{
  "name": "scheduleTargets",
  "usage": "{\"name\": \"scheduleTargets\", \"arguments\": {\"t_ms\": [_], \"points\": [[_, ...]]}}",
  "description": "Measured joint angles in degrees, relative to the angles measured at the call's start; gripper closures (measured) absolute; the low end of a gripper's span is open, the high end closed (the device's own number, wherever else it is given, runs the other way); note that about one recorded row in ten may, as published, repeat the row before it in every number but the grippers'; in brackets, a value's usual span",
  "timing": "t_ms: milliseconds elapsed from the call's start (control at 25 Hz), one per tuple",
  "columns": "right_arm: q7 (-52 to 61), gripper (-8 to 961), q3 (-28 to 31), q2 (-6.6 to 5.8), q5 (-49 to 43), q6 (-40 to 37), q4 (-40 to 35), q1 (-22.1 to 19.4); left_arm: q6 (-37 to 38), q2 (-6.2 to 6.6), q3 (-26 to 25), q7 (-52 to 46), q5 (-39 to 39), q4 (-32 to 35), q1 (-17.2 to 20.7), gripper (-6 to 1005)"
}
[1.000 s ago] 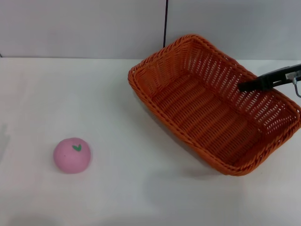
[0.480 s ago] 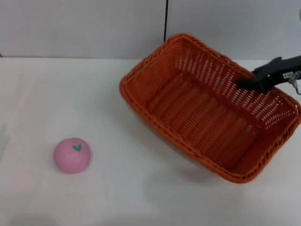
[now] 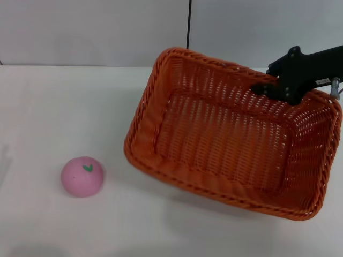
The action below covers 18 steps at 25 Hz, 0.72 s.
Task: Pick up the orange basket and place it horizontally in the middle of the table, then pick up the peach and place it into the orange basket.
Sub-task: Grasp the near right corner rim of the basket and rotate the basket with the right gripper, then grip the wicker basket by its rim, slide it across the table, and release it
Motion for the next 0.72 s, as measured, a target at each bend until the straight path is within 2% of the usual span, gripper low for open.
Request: {"name": "scheduleTargets", "arguments": {"t_ms": [320,480,640,680,720], "points": [[-5.2,800,-3.8,-0.3,-1.4,-1.2,0.3,2.9,-2.4,-0.09,0.9,0.0,0.0,-0.2,1.5,232],[-7.4,800,-6.1,0.48,-1.4,0.1,2.4,4.7,-3.0,-0.1,1.7,0.1,0.0,-0.2,2.4,235],[-7.5,800,-8.1,0.91,-1.6,1.5,3.0,5.2,-3.1,-0.1,1.9,0.1,0.0,-0.3,3.1,237],[-7.6,800,-8.8,1.53,-1.6,2.5,2.7,5.1,-3.2,-0.1,1.9,0.2,0.0,-0.3,3.5,237],[-7.6,800,-8.8,1.53,-1.6,2.5,2.7,5.1,-3.2,-0.1,1.9,0.2,0.0,-0.3,3.5,238]]}}
